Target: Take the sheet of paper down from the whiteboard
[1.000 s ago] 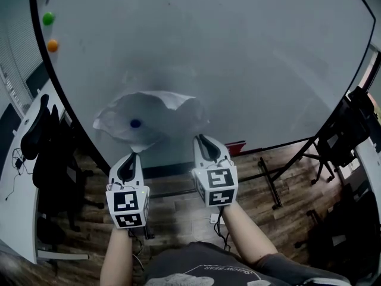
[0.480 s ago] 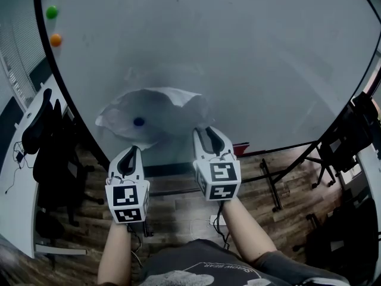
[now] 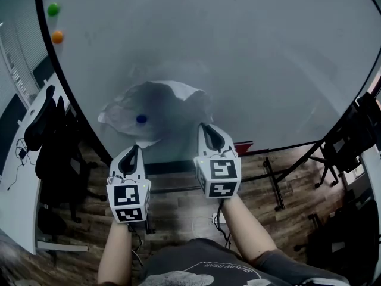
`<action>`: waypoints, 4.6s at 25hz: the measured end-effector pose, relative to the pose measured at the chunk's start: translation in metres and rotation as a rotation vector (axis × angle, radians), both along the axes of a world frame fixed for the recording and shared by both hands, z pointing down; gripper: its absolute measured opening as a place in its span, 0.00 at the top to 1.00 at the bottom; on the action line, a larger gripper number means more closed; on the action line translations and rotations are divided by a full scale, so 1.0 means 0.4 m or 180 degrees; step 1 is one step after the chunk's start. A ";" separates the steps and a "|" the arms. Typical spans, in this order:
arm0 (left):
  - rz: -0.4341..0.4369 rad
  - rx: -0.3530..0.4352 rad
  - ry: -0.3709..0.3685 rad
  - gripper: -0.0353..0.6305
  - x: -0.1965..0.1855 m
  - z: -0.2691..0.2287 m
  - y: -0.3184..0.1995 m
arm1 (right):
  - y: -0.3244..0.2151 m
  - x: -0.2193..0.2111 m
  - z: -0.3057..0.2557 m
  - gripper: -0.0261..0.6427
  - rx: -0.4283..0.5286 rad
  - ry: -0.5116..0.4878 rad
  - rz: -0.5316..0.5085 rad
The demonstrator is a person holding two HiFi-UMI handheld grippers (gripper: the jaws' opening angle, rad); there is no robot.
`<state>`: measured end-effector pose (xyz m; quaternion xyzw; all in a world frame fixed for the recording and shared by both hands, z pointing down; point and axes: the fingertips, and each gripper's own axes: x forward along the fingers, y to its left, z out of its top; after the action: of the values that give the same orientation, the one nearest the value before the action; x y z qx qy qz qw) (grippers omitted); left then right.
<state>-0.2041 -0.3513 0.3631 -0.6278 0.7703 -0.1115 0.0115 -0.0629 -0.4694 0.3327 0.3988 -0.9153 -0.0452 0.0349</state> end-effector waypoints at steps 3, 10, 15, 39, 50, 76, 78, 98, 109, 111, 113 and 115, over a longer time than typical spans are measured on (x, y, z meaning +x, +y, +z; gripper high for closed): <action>0.0027 0.0027 -0.0004 0.93 0.003 -0.004 0.001 | 0.010 -0.006 0.007 0.92 0.0124 0.0162 -0.0019; 0.0080 0.0025 -0.0109 0.92 0.015 -0.014 -0.006 | 0.018 -0.004 0.022 0.92 0.0133 0.0240 -0.0052; 0.0160 0.0101 -0.0251 0.92 0.022 -0.046 -0.026 | 0.019 -0.001 0.028 0.92 0.0092 0.0222 -0.0064; -0.0322 0.0381 -0.0640 0.66 -0.022 -0.082 -0.150 | 0.008 -0.003 0.029 0.92 0.0051 0.0209 -0.0117; -0.0483 0.0502 -0.0542 0.72 -0.036 -0.102 -0.150 | 0.004 -0.004 0.036 0.92 0.0026 0.0199 -0.0121; 0.0045 0.0077 -0.0053 0.76 -0.031 0.068 -0.004 | 0.104 -0.002 0.107 0.93 -0.0159 0.0292 -0.0007; 0.0094 0.0015 -0.0024 0.76 -0.029 0.092 0.026 | 0.129 0.004 0.114 0.93 -0.0185 0.0307 0.0063; 0.0930 -0.0154 0.0160 0.76 -0.044 0.201 0.257 | 0.419 0.120 0.237 0.93 -0.0495 0.0446 0.1152; 0.1081 -0.0211 0.0178 0.76 0.044 0.223 0.338 | 0.530 0.178 0.282 0.93 -0.0584 0.0474 0.1151; 0.1075 -0.0226 0.0151 0.76 0.066 0.218 0.360 | 0.553 0.192 0.293 0.93 -0.0631 0.0463 0.1097; 0.1079 -0.0235 0.0132 0.76 0.096 0.211 0.384 | 0.577 0.210 0.300 0.93 -0.0680 0.0447 0.1051; 0.1088 -0.0242 0.0104 0.76 0.128 0.206 0.413 | 0.607 0.232 0.307 0.93 -0.0716 0.0435 0.1001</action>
<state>-0.1530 -0.1861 0.4456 -0.7512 0.6477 -0.1268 -0.0059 0.0299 -0.2266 0.4557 0.5264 -0.8365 0.0363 0.1478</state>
